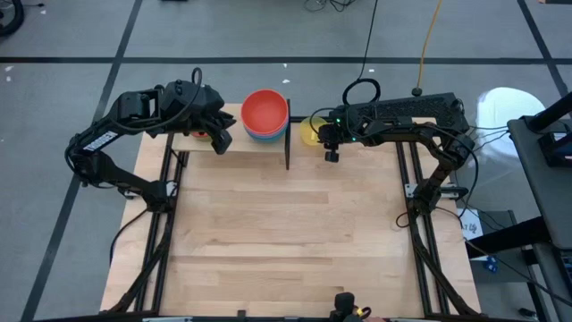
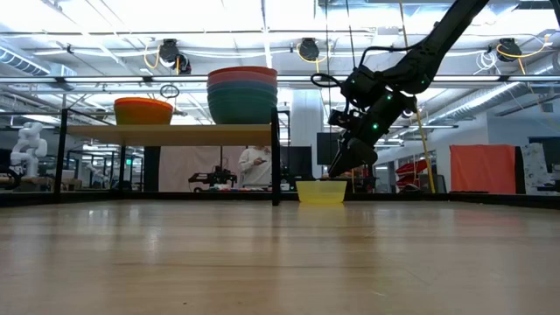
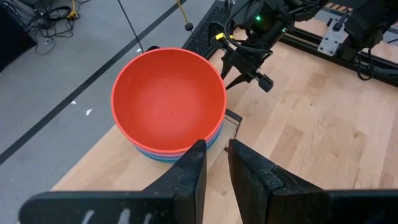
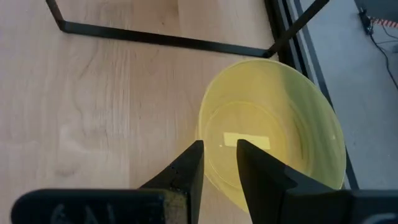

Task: Place and stack bowls onto a shelf
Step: Stack the yellow bowl on top of the orange bowl on the shelf

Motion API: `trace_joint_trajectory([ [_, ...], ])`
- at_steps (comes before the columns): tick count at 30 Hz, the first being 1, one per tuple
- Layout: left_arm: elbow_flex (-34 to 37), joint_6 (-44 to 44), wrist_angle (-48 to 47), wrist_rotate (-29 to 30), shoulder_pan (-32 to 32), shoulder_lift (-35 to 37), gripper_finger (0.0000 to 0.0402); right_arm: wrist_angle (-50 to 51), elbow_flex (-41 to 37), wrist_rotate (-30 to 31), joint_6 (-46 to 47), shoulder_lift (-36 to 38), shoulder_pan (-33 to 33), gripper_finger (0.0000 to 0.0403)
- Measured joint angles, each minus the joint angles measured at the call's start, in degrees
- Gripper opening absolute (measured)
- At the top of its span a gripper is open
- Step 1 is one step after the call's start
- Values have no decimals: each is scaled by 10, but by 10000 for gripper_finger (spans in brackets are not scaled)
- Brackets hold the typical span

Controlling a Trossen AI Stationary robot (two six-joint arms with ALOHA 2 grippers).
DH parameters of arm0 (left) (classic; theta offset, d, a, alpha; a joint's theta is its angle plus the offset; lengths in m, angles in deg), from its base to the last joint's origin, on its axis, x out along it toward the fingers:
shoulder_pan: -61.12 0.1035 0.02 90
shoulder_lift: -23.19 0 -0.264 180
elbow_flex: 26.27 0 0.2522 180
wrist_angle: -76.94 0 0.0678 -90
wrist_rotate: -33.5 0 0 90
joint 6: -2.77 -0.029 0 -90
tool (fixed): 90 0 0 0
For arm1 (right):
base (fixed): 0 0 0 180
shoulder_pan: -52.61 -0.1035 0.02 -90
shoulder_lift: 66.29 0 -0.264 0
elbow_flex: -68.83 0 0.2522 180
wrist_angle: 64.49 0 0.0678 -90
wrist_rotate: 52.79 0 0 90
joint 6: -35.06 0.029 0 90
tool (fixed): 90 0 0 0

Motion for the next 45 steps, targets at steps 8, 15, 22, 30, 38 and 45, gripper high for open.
trace_joint_trajectory([
  [8, 0, 0, 0, 0, 0, 0, 74, 0, 0, -24, 9, 0, 0, 89],
  [15, 0, 0, 0, 0, 0, 0, 74, 0, 0, -31, 7, 0, 1, 89],
  [22, 0, 0, 0, 0, 0, 0, 74, 0, 0, -31, 8, 0, 3, 89],
  [30, 0, 0, 0, 0, 0, 0, 74, 0, 4, -27, 12, -48, 2, 89],
  [38, 0, 0, 0, 0, 0, 0, 74, 1, 53, 12, -4, -74, 0, 89],
  [45, 0, 0, 0, 0, 0, 0, 74, 9, 79, -25, 2, -89, 2, 70],
])
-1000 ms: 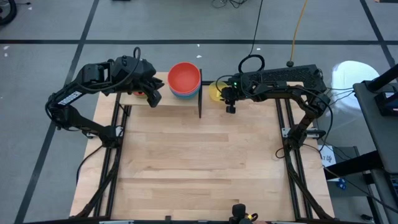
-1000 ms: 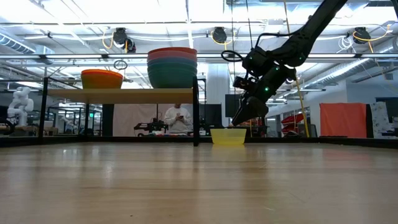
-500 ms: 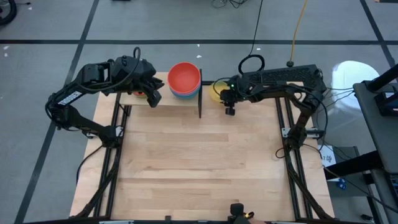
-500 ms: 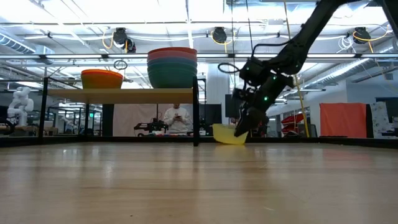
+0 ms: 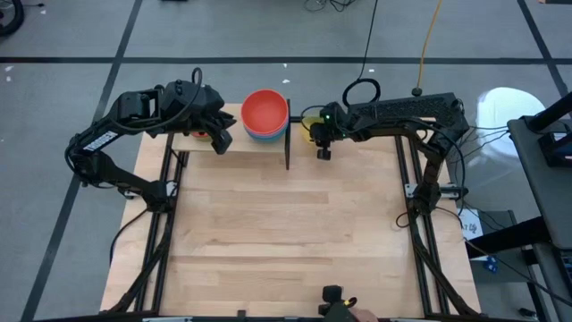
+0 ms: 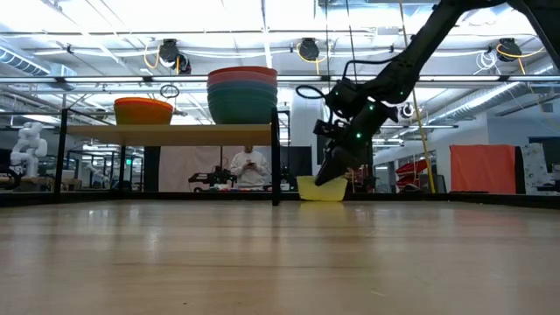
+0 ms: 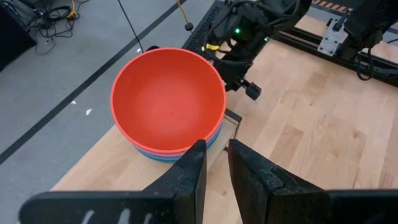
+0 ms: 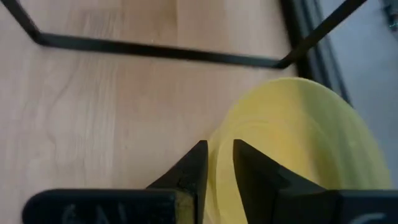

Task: Place and stack bowls onto a shelf
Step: Stack the yellow bowl on top of the orange bowl on the shelf

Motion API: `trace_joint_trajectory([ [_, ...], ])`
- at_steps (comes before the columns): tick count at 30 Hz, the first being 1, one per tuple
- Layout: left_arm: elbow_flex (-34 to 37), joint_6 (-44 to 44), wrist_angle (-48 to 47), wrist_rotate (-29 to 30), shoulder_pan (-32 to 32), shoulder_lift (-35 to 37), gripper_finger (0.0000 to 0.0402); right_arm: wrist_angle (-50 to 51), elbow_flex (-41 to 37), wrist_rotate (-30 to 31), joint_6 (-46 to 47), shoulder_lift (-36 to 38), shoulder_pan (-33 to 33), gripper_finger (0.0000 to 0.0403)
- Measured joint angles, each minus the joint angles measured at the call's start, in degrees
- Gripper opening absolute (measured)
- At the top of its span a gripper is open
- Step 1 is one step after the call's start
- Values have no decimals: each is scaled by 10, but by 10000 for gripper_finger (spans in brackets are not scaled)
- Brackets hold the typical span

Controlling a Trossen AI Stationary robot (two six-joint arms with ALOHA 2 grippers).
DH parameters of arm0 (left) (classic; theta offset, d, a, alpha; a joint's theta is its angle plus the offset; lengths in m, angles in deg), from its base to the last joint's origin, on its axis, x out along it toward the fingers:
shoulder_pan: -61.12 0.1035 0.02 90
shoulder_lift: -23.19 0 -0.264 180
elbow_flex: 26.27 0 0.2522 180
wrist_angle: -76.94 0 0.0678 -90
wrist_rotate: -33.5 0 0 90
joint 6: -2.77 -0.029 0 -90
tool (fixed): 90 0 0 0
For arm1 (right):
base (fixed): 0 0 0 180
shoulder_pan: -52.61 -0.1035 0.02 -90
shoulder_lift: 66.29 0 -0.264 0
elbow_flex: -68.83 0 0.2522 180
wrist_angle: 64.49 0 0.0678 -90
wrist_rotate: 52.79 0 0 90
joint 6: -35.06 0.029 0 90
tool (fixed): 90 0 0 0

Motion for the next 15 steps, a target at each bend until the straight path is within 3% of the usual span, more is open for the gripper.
trace_joint_trajectory([
  [8, 0, 3, 0, 0, 0, 0, 74, 5, 2, -4, 31, -40, -1, 11],
  [15, 0, 3, 0, 0, 0, 0, 74, 31, 1, -5, 37, -27, -15, 3],
])
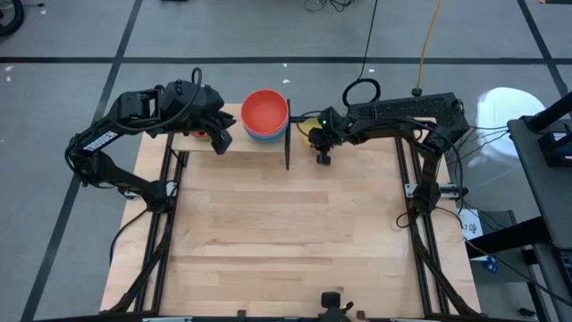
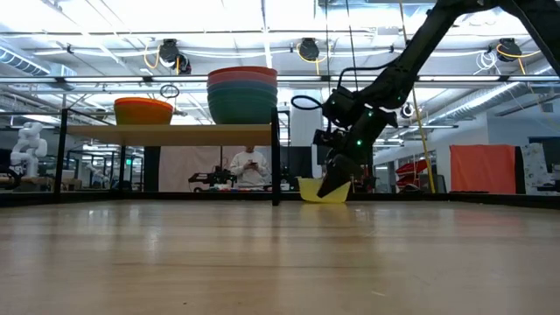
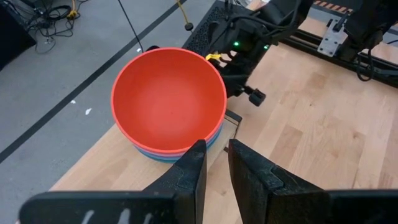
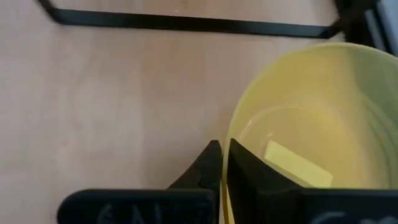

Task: Place and stack bowls onto a shelf
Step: Stack the yellow bowl on top of the orange bowl on the shelf

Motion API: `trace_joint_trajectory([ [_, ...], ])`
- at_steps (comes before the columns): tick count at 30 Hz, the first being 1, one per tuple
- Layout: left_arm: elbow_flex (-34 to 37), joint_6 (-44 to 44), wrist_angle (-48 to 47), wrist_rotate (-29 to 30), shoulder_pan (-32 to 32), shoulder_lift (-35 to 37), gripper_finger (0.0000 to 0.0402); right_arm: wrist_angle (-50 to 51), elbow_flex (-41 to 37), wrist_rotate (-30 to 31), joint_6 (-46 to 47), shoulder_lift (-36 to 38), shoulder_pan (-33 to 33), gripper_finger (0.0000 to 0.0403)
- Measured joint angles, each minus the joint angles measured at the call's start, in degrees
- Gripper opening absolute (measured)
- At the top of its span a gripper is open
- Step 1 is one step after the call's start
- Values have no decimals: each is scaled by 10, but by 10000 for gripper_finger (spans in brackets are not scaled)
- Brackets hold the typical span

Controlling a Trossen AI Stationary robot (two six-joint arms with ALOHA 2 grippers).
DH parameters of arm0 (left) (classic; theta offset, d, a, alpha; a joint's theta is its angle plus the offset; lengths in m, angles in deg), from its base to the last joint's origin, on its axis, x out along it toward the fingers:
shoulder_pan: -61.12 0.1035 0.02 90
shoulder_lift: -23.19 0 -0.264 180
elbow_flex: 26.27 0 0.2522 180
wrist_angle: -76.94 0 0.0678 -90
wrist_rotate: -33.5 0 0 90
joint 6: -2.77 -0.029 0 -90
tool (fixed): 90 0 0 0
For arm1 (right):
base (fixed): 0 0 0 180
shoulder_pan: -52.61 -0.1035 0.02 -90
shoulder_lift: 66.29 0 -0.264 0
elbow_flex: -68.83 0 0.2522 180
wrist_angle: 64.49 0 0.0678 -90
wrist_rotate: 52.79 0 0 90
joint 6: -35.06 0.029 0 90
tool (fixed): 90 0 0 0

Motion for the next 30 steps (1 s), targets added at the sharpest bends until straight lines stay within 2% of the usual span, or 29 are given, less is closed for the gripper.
trace_joint_trajectory([
  [9, 0, 0, -4, 0, 0, 0, 74, 131, -1, -1, 2, 72, -57, 1],
  [16, 4, -1, -9, -1, 0, 0, 74, 251, -1, -19, 0, 133, -156, 1],
  [22, 27, -44, -8, -95, -3, 0, 74, 268, -1, -81, 0, 185, -258, 0],
  [26, 68, -128, -1, -147, -18, 0, 74, 249, -1, -97, 6, 224, -319, 0],
  [30, 118, -213, 15, -174, -37, 0, 74, 199, -1, -112, 41, 255, -368, 0],
])
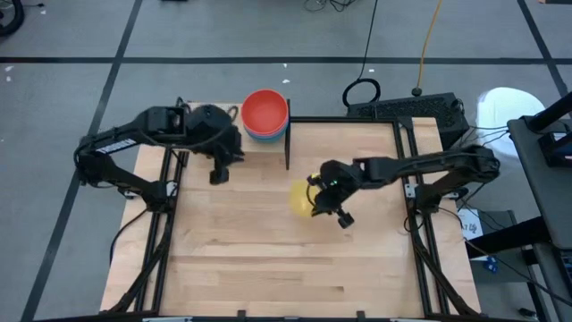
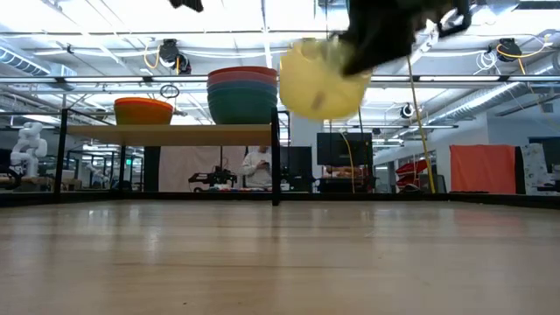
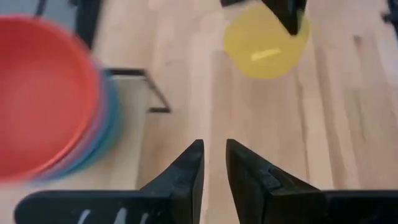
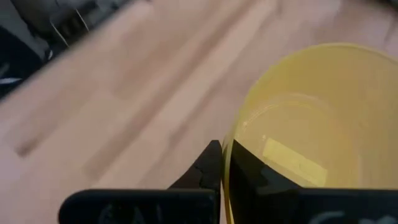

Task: Place and stack bowls onto a shelf
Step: Stack the yellow bowl on top of the orange bowl on the shelf

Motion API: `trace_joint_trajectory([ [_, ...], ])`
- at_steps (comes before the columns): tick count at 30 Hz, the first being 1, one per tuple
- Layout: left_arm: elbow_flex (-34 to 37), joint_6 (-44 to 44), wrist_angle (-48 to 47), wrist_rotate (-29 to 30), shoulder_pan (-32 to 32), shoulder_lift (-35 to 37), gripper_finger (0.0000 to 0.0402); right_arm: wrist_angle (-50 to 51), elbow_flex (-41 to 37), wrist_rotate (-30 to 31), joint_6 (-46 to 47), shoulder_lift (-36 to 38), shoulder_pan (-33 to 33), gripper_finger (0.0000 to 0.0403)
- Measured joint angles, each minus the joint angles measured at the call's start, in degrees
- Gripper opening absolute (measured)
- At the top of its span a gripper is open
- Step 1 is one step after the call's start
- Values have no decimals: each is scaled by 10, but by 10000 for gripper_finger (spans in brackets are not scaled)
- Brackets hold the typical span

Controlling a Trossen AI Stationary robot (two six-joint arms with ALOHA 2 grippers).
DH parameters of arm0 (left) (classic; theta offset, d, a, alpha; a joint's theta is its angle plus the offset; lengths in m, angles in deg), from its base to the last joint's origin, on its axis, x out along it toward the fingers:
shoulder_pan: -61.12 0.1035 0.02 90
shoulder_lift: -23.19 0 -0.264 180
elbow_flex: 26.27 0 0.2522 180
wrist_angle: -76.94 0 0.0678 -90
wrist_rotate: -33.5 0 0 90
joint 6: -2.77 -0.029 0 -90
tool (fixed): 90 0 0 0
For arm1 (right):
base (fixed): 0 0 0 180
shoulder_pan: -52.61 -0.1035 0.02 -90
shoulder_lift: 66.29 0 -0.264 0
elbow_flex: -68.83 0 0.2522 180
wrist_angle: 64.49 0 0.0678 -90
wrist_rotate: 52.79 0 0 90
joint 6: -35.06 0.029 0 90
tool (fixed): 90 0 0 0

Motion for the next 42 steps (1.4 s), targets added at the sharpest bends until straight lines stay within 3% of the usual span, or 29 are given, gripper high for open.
trace_joint_trajectory([
  [8, 103, -91, 237, -135, -59, -6, 74, -84, 0, -11, 23, 15, -48, 0],
  [14, 145, -197, 338, -160, -112, -24, 74, -98, 0, -48, 23, 15, -58, 0],
  [17, 154, -260, 327, -160, -134, -38, 74, -124, 0, -87, 25, 15, -58, 0],
  [25, 154, -352, 335, -160, -159, -90, 74, -145, 0, -116, 24, 15, -58, 0],
  [42, 153, -397, 367, -160, -145, -100, 74, -140, 0, -144, 30, 15, -57, 0],
])
